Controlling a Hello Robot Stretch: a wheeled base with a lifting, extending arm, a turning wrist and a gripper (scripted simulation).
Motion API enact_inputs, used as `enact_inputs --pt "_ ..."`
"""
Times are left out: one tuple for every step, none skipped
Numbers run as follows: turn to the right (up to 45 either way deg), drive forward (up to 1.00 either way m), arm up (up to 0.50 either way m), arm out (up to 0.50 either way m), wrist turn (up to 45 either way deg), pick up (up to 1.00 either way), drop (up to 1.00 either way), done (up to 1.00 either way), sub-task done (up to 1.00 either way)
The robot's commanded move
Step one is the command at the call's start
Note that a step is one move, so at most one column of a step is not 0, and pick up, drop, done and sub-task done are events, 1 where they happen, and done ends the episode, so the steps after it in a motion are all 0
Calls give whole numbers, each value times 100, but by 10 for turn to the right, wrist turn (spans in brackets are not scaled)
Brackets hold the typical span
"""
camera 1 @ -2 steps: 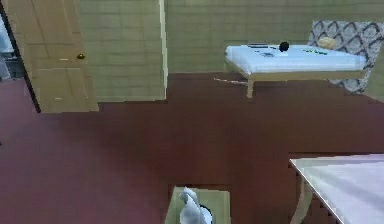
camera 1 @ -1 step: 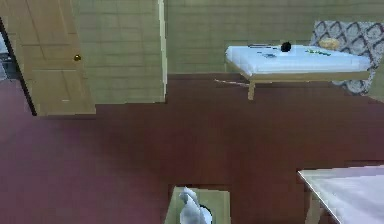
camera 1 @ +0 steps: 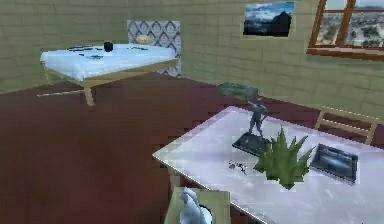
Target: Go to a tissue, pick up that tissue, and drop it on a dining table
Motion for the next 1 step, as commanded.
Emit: enact_inputs --pt "270 0 0 0 0 0 0 0 0"
